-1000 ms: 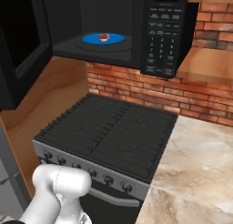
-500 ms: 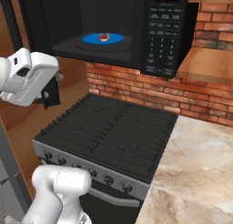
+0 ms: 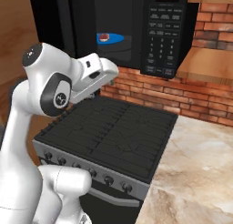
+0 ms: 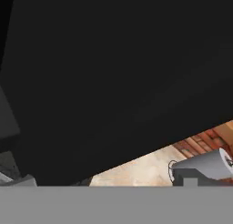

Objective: Transport the steak from the fridge to the microwave and turn on the microwave.

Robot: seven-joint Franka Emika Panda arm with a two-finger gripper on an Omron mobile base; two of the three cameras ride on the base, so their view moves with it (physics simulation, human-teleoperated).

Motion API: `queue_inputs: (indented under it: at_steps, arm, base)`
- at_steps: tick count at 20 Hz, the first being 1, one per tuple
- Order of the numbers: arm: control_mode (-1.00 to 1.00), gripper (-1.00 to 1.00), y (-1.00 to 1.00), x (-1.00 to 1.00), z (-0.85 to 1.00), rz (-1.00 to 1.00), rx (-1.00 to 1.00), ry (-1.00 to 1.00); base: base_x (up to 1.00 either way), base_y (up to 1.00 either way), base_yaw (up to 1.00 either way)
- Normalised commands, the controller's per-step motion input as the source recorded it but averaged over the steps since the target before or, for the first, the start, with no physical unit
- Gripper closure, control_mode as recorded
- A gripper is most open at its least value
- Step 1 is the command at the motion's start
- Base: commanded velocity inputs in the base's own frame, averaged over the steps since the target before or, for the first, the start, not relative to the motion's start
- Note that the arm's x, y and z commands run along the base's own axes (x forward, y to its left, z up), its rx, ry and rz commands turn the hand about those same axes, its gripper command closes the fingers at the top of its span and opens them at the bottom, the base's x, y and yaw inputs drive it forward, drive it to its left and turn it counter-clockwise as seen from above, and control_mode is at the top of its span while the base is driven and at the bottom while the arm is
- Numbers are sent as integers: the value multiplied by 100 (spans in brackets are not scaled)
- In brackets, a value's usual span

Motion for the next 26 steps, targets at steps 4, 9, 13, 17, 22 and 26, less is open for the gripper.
queue_inputs:
  at_steps: [4, 9, 13, 17, 22, 26]
  arm:
    - [-100, -100, -40, 100, -69, 0, 1, -1]
    - [-100, -100, -5, 100, -72, -7, 0, -3]
    - [-100, -100, 25, 100, -64, -15, -6, -2]
    - [-100, -100, 33, 100, -66, -19, -7, -3]
    - [-100, -100, 24, 100, -60, -15, -4, -1]
    - [-100, -100, 2, 100, -10, -9, 0, -11]
  base:
    - [0, 0, 0]
    - [0, 0, 0]
    - [0, 0, 0]
    - [0, 0, 0]
    - [0, 0, 0]
    - [0, 0, 0]
